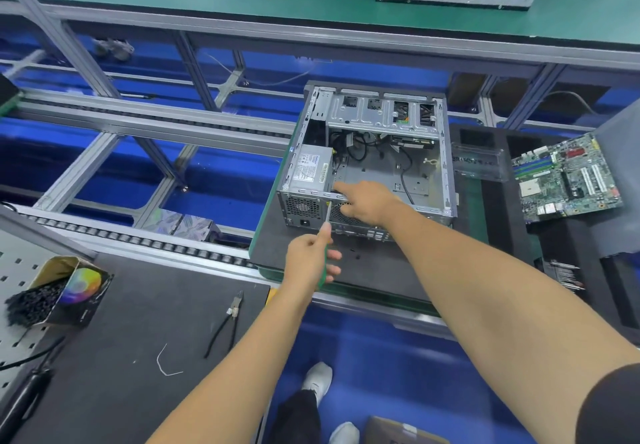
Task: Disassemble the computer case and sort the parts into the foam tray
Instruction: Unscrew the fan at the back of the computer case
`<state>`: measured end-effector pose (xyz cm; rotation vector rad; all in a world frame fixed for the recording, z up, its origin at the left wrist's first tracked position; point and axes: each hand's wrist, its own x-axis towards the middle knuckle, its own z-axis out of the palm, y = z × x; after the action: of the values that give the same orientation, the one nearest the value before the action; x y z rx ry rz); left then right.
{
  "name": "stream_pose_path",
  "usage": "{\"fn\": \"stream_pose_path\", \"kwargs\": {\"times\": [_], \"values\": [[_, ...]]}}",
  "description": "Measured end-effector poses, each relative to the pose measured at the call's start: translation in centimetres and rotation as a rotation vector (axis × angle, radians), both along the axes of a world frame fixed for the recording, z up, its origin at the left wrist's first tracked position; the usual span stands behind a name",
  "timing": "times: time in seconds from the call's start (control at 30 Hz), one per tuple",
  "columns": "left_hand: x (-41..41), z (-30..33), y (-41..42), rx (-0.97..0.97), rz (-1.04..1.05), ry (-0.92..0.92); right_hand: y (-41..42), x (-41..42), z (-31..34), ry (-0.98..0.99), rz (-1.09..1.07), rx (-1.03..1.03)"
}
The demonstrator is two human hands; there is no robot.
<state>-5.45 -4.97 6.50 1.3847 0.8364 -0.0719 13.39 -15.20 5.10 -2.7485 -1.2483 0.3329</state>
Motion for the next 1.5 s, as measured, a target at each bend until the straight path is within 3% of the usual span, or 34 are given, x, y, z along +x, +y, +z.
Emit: {"fn": "stream_pose_path", "kwargs": {"times": [0.27,0.43,0.6,0.63,0.7,0.83,0.93,1.07,1.5], "values": [[0.4,0.4,-1.6,0.427,-0.041,-0.037,0.0,-0.1,0.0,-0.002,-0.002,-0.005],[-0.2,0.0,-1.3,0.355,0.075,-0.041,0.0,-0.1,0.1,-0.001,-0.001,0.0],[-0.6,-0.8,-1.6,0.453,0.103,0.022,-0.2,-0.1,0.1,-0.007,0.005,-0.004],[-0.5,-0.8,-1.6,0.407,0.104,0.008,-0.2,-0.1,0.1,-0.002,0.003,-0.002],[-0.2,-0.6,-1.4,0.129,0.152,-0.043,-0.1,-0.1,0.2,0.006,-0.001,0.003],[-0.9,-0.6,-0.3,-0.743,0.209,-0.122,-0.2,-0.2,0.3,0.011,-0.006,0.006],[-1.2,-1.4,-0.1,-0.875,0.185,-0.164,-0.2,-0.3,0.4,0.019,0.0,0.014],[-0.9,-1.4,0.1,-0.728,0.153,-0.156,-0.2,-0.3,0.6,0.015,0.007,0.022],[-1.5,-2.1,-0.8,0.093,0.166,-0.053,-0.2,-0.2,0.5,0.033,-0.011,0.055]]}}
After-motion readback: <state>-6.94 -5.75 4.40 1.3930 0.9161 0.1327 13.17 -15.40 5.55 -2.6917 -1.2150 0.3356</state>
